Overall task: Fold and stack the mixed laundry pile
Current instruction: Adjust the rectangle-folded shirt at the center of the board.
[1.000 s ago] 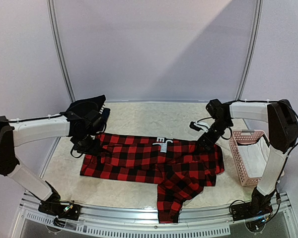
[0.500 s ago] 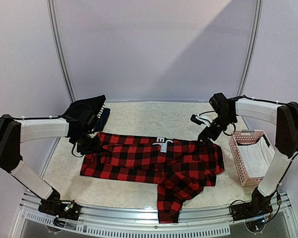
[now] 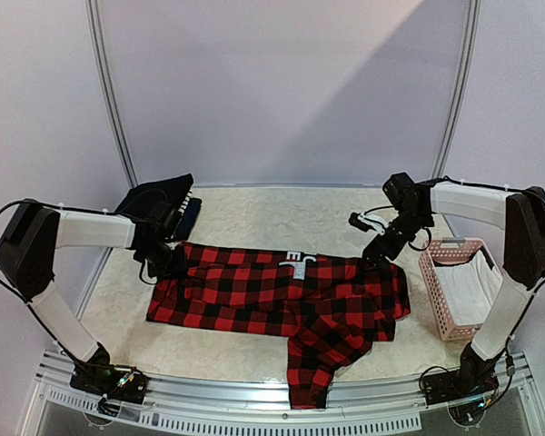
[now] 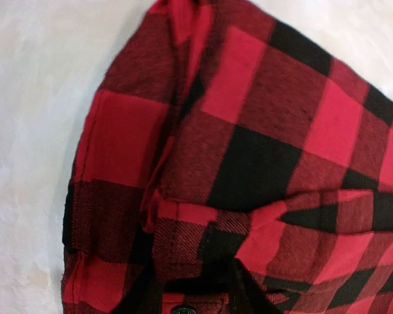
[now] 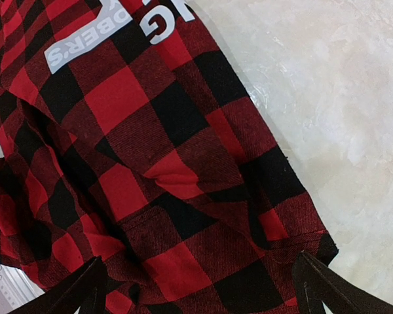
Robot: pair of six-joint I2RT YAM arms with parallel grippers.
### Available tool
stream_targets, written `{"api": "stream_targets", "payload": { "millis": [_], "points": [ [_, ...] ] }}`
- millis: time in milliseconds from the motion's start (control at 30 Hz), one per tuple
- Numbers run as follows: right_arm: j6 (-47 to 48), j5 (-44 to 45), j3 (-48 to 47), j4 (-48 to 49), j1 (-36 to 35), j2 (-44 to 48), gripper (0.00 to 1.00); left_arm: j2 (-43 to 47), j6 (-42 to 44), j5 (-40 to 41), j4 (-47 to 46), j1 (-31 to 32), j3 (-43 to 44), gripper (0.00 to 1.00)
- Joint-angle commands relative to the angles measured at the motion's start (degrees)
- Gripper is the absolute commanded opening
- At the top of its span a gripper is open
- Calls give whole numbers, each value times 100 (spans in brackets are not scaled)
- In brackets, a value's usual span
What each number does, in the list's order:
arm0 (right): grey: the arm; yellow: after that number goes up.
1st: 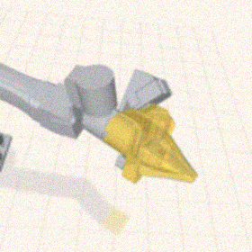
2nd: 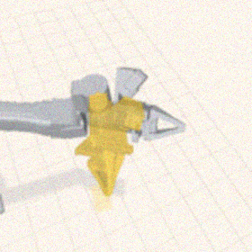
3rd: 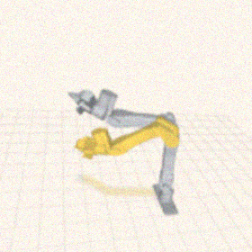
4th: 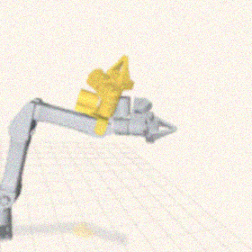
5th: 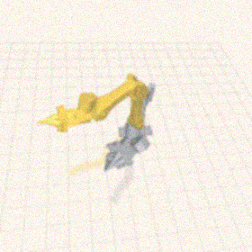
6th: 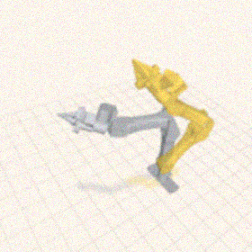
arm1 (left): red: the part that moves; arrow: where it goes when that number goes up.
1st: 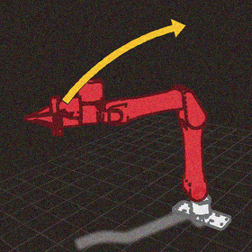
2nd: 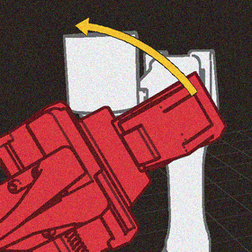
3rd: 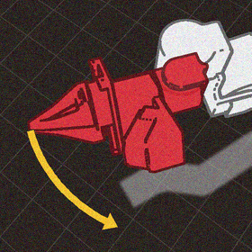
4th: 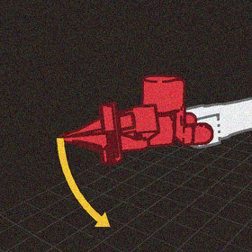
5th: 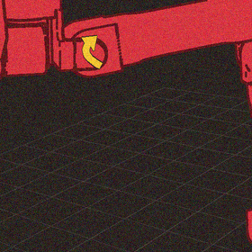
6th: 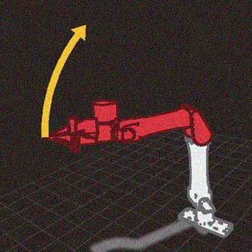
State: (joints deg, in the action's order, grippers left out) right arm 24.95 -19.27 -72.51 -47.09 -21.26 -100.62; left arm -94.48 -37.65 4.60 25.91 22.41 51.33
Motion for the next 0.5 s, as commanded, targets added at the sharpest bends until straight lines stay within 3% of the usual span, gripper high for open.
{"api": "stream_targets", "payload": {
  "millis": [0,200,467],
  "points": [
    [79,-68,113,16,26,76,99,-73,-192,216,-199,-88,170,23],
    [104,-8,175,60,27,74,99,37,-128,128,-210,-72,458,0],
    [95,65,185,165,38,14,99,77,342,150,-18,-52,1017,0]
  ]
}}
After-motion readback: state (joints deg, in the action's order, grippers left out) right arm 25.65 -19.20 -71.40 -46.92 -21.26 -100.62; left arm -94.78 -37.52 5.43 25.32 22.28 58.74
